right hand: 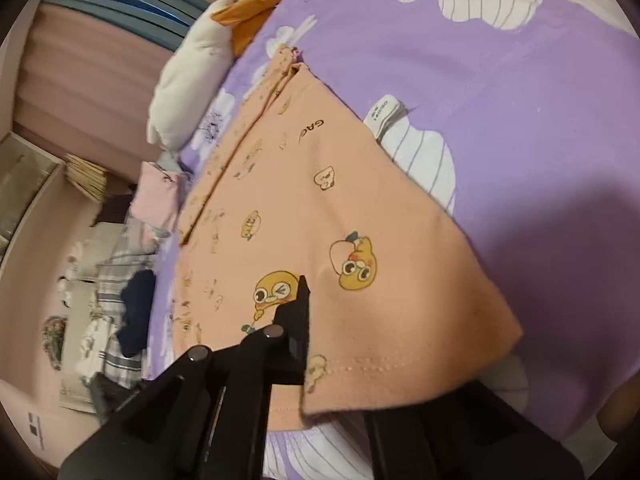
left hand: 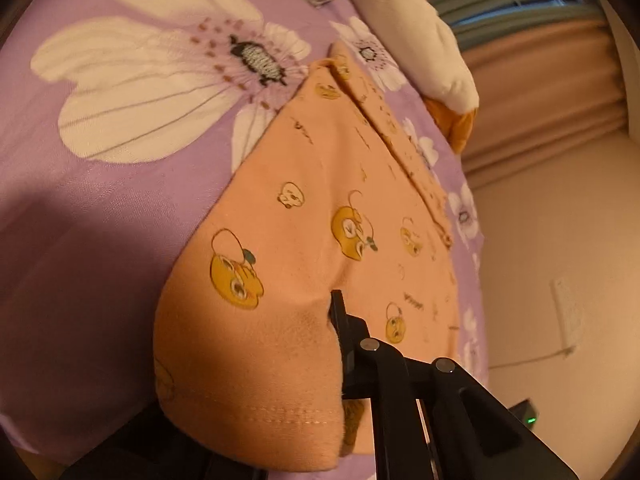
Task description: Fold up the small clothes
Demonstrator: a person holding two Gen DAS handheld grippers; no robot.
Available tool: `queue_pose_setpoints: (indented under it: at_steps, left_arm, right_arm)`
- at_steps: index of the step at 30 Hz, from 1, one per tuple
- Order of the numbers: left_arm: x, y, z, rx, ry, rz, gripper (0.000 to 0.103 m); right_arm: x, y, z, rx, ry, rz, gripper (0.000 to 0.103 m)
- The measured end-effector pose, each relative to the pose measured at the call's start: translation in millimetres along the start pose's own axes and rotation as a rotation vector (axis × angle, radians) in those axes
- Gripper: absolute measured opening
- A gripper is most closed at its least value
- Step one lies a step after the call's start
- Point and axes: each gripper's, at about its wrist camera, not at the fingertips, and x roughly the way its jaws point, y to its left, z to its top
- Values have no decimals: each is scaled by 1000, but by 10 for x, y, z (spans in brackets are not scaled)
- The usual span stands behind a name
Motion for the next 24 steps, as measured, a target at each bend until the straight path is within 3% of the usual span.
queue_pose_setpoints:
  at_steps: [3, 8, 13, 15, 18, 22, 24]
  left_arm:
    - [10, -16, -11, 30, -21, 13, 9]
    - [-34, -200, -118, 136, -83, 114, 9]
    - [-129, -453, -118, 223, -142, 209, 9]
    - [-177, -574, -87, 256, -178, 244, 7]
    - [-243, -856, 113, 280, -215, 169, 7]
    - [-330, -1338, 449, 409, -355, 201, 7]
    - [-270, -1544, 703, 450, -354, 160, 7]
  right_arm:
    - [25, 17, 20, -16, -14, -19, 0]
    - [15, 168, -75, -158, -82, -112, 0]
    - [-18, 423, -47, -302, -95, -199, 3]
    - [-92, 481, 41, -284, -114, -150, 3]
    - [-146, 594, 356, -218, -97, -9, 2]
    - [-233, 956, 824, -291, -213, -14, 2]
    - [-190, 1066, 1128, -275, -227, 35, 2]
